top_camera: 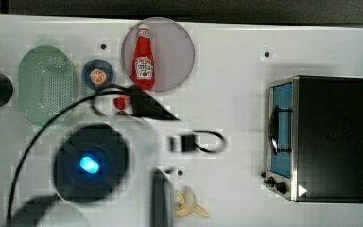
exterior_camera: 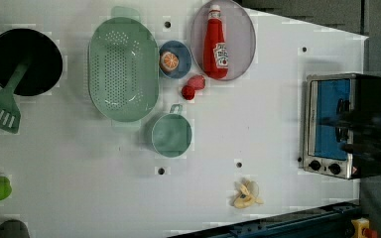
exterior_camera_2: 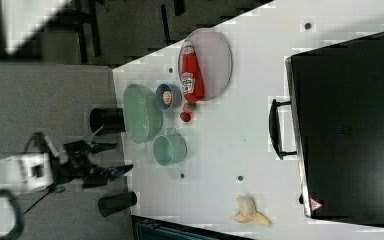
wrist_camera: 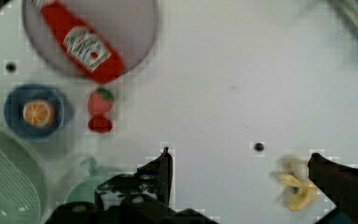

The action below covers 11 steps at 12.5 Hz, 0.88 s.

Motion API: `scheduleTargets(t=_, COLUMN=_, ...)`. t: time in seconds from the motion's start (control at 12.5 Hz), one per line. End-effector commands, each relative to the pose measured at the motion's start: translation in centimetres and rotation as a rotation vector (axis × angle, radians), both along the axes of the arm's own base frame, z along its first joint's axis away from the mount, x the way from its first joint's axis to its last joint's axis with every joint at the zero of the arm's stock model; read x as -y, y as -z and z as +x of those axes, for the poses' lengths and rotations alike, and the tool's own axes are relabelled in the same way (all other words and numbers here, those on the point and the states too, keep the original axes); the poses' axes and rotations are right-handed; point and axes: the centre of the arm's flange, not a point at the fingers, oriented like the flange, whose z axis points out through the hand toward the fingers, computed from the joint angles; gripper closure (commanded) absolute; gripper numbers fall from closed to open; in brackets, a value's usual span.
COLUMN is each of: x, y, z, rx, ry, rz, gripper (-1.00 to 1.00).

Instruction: Drag mug left to right.

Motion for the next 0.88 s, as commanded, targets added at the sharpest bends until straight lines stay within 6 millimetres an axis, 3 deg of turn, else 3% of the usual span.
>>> scheduleTargets(t=0.08, x=-7.0, y=7.4, z=-2.2, rx=-0.099, ry=-0.096, rz=-0.033, gripper=-1.00)
scheduleTargets(t=0.4, x=-11.2, y=14.7, z=-3.4, rx=-0.168, ry=-0.307, rz=-0.031, gripper=-1.00)
scheduleTargets(t=0.88, x=-15.1, y=23.7, z=-2.5, rx=-0.107, ry=-0.445, rz=0.038, gripper=-1.00)
